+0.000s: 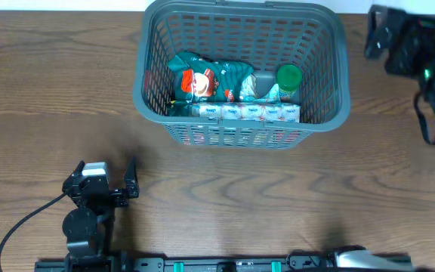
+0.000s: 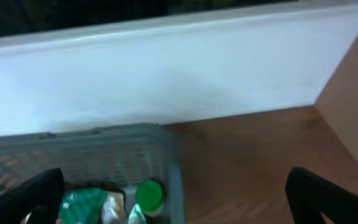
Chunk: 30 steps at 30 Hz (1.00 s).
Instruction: Pack container
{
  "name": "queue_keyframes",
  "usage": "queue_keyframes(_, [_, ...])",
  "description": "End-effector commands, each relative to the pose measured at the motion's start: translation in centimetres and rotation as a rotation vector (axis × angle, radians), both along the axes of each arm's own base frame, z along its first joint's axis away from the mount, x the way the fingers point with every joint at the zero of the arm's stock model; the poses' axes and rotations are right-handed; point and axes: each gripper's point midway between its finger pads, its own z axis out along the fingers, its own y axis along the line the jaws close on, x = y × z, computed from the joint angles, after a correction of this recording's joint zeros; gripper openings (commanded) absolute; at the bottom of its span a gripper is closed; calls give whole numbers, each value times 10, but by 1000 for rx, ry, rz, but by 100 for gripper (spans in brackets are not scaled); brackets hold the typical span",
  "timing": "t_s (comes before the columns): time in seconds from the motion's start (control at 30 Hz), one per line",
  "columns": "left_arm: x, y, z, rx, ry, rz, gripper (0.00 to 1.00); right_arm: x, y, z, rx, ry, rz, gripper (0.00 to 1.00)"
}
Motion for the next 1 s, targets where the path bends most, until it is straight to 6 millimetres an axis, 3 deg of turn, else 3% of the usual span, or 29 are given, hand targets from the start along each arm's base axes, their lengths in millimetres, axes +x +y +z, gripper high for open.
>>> queue_keyframes(0.0, [0, 0, -11, 3, 23, -3, 99, -3, 8, -28, -96, 49, 94, 99])
queue_keyframes(0.67, [0, 0, -11, 3, 23, -3, 99, -79, 0, -199, -72, -9, 123, 99])
queue_keyframes(0.97, [0, 0, -11, 3, 23, -3, 99, -90, 7, -247, -111, -83, 186, 99])
